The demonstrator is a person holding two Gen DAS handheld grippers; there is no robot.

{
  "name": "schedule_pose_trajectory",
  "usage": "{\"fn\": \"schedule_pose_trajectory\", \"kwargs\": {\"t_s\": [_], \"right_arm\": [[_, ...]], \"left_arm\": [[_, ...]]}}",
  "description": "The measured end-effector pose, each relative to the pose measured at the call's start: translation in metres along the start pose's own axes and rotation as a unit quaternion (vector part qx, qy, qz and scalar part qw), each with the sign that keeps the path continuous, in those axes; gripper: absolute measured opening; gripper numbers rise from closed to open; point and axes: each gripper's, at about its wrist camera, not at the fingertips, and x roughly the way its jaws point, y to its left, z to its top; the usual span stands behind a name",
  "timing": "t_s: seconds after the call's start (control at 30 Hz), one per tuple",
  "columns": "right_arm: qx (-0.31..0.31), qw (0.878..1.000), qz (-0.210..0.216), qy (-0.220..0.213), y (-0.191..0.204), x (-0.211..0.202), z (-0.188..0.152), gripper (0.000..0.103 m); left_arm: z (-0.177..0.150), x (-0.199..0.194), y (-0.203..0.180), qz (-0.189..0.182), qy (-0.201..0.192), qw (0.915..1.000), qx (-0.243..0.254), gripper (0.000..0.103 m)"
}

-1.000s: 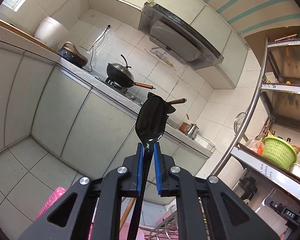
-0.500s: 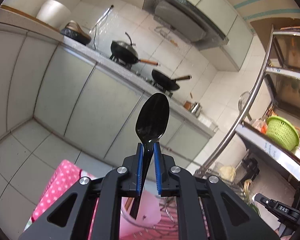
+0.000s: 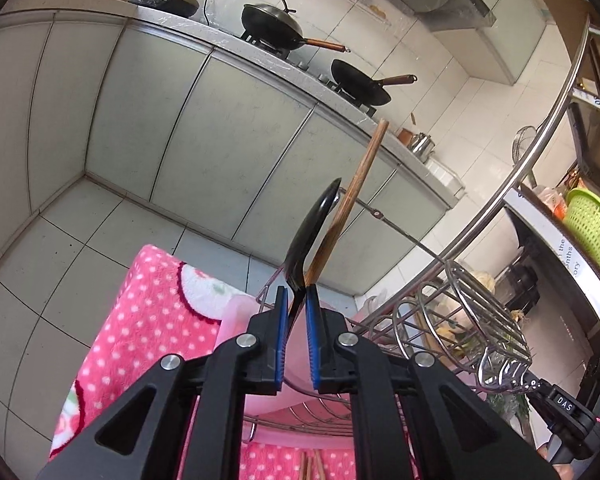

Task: Organize utensils
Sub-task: 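Open the left tool to drop the spoon in the cup while the right tool drops the fork, then lower the left tool and grasp another wooden chopstick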

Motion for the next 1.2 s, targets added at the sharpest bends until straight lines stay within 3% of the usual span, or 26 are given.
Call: {"fn": "schedule_pose_trajectory", "kwargs": {"t_s": [0.17, 0.27, 0.3, 0.37, 0.6, 0.87, 1.03, 1.2], "right_arm": [[0.025, 1.000, 0.011, 0.011, -0.009, 0.005, 0.005, 0.008], [0.042, 0.999, 0.019, 0.010, -0.014, 0.002, 0.006, 0.039], [0.042, 0.999, 0.021, 0.002, -0.014, -0.003, 0.007, 0.042], [0.034, 0.999, 0.022, -0.007, -0.013, -0.010, 0.008, 0.042], [0.024, 0.999, 0.011, -0.025, -0.011, -0.043, 0.001, 0.042], [0.004, 1.000, 0.007, -0.006, -0.005, -0.071, -0.047, 0.042], [0.009, 0.999, 0.017, 0.051, -0.006, -0.058, -0.086, 0.042], [0.030, 0.993, 0.031, 0.109, -0.010, -0.036, -0.119, 0.042]], "left_arm": [[0.004, 0.000, -0.005, 0.003, 0.018, 0.9998, 0.003, 0.018], [0.005, -0.006, -0.006, -0.007, 0.025, 0.9997, -0.001, 0.031], [0.005, -0.009, -0.007, -0.003, 0.024, 0.9997, 0.000, 0.034], [0.006, -0.016, -0.008, -0.003, 0.017, 0.9998, 0.004, 0.041], [0.008, -0.045, -0.007, 0.002, 0.007, 0.9999, 0.009, 0.043], [-0.018, -0.090, 0.005, 0.016, 0.020, 0.9994, 0.021, 0.043], [-0.053, -0.089, 0.002, 0.021, 0.086, 0.9944, 0.058, 0.042], [-0.096, -0.055, -0.005, 0.018, 0.189, 0.9789, 0.075, 0.032]]}}
